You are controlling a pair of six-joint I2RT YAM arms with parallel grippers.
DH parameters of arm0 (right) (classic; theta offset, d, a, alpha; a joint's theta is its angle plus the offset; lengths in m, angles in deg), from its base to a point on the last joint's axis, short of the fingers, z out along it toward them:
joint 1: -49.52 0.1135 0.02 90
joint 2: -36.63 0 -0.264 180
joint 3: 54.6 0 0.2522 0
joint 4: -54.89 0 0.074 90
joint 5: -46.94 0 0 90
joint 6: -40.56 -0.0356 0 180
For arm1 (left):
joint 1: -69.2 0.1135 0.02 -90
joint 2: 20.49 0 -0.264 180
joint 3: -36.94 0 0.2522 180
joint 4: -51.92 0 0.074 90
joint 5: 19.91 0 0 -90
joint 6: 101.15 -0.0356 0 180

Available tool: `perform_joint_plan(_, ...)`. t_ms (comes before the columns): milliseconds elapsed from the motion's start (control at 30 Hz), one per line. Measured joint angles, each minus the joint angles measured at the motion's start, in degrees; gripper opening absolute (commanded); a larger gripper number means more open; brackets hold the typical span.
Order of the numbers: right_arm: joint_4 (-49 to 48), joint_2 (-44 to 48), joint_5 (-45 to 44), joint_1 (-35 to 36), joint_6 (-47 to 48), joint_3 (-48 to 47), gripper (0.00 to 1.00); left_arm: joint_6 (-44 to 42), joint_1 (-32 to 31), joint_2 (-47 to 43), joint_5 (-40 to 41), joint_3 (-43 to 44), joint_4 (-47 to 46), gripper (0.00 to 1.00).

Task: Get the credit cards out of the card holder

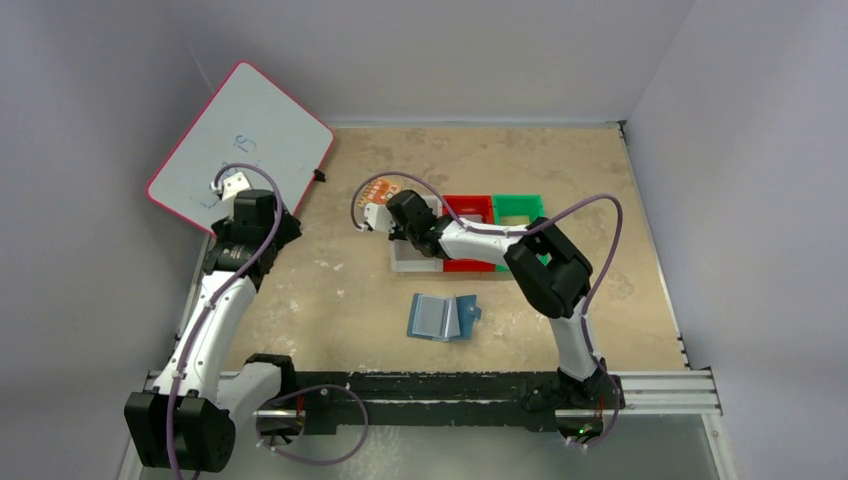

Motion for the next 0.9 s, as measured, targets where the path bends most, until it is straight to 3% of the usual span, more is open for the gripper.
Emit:
perform_joint_plan(500,-1.01,-0.13,2.69,-1.6,-1.36,-0.04,0.29,-0.22,0.0,0.02,-0.22,-0.09,-0.02,0.83)
perform_joint_plan(900,0.02,-0.13,5.53,-2.75,-2.34,-0.04,0.37,-0.28,0.0,1.38,-1.36,-0.48,-0.04,0.81)
